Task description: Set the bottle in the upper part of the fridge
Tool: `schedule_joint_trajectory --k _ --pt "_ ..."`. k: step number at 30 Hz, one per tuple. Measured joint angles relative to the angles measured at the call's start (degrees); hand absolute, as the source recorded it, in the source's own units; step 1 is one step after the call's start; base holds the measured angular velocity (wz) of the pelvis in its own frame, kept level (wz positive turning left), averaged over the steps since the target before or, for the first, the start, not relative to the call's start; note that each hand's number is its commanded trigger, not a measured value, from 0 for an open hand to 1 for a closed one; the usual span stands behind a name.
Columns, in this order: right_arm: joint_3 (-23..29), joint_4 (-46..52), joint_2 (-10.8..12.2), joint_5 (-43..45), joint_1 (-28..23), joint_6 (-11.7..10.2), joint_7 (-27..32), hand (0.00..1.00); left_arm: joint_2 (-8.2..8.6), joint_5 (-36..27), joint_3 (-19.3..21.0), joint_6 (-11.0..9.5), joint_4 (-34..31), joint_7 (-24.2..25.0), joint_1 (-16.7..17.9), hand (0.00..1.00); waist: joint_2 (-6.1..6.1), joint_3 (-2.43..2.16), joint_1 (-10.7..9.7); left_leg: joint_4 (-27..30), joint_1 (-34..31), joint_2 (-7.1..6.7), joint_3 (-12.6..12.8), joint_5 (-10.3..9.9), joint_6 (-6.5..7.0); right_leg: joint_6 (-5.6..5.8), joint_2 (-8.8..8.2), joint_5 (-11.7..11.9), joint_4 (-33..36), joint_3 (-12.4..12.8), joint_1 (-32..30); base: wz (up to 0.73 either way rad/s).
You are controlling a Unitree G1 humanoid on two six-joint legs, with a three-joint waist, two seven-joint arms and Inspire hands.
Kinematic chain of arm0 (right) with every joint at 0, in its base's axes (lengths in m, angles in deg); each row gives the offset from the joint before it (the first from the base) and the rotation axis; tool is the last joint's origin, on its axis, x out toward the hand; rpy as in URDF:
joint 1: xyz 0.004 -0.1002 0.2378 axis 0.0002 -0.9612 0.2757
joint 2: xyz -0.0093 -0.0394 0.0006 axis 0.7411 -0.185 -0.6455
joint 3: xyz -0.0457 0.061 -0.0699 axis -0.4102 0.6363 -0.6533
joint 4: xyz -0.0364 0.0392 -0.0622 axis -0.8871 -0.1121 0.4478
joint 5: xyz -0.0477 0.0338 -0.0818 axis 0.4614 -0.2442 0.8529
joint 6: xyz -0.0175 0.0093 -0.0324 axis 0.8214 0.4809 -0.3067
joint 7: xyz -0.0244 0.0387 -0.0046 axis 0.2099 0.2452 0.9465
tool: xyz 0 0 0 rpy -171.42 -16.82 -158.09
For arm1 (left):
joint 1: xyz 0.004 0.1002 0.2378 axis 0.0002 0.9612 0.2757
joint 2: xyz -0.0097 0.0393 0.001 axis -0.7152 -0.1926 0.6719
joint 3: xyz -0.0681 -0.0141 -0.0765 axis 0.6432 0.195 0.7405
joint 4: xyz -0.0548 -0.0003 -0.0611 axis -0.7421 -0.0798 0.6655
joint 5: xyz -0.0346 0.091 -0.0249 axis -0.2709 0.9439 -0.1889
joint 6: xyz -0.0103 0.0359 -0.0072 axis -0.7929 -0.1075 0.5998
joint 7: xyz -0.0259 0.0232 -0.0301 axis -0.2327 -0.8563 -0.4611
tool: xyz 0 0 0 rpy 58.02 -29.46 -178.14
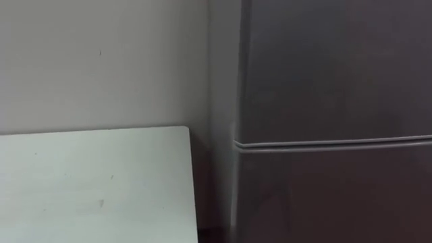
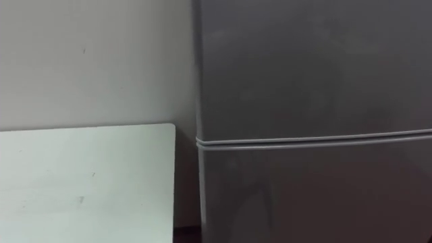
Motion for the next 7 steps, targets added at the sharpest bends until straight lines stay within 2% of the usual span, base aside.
schedule_joint_trajectory --k 7 --pt "-0.01 -1.08 0.25 -2.36 0.3 0.04 -1.64 0.0 0.12 0.1 -0.99 0.18 -0.03 -0.31 0.22 0.0 0.05 0.0 -0.01 -0.05 0.39 -0.05 -0.18 -0.03 -0.02 0.04 0.09 0.04 -0.63 0.01 0.77 0.0"
